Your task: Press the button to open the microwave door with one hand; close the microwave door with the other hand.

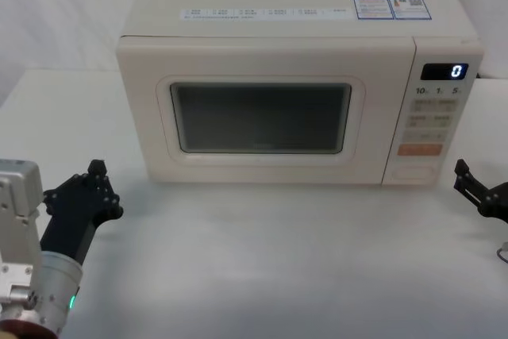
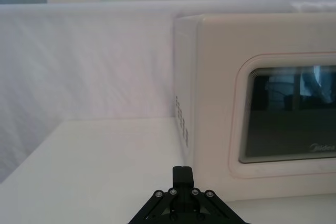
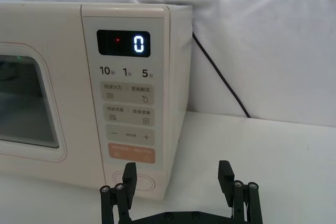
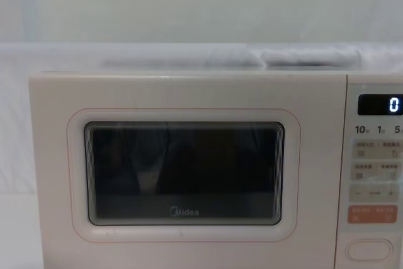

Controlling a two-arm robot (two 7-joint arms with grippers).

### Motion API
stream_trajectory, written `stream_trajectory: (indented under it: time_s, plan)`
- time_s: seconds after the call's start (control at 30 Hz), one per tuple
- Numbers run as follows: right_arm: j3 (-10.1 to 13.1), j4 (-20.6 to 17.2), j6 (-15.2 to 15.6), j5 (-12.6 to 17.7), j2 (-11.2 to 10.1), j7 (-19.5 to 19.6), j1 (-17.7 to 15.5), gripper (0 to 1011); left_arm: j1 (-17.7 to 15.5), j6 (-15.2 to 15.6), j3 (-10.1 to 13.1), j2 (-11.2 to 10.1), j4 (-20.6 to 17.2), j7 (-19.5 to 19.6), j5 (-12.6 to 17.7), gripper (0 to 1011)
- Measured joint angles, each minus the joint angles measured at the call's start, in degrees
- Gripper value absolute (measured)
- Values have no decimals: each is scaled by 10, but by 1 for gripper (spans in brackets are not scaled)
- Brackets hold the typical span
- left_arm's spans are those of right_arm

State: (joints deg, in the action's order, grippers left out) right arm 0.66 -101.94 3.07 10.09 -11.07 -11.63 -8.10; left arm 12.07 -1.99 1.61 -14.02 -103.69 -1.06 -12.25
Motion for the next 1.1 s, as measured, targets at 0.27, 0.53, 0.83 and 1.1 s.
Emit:
stream_trajectory:
  time_s: [0.27, 0.53, 0.83, 1.1]
  plan:
    - [0, 0, 0, 0, 0, 0, 0, 1002, 4, -5, -15, 17, 13, 6, -7, 0]
    - [0, 0, 0, 0, 0, 0, 0, 1002, 3, -3, -35, 41, 26, 11, -24, 0]
    - [0, 0, 0, 0, 0, 0, 0, 1002, -3, -2, -40, 44, 34, 32, -14, 0]
    - [0, 0, 0, 0, 0, 0, 0, 1002, -4, -5, -35, 39, 38, 43, 5, 0]
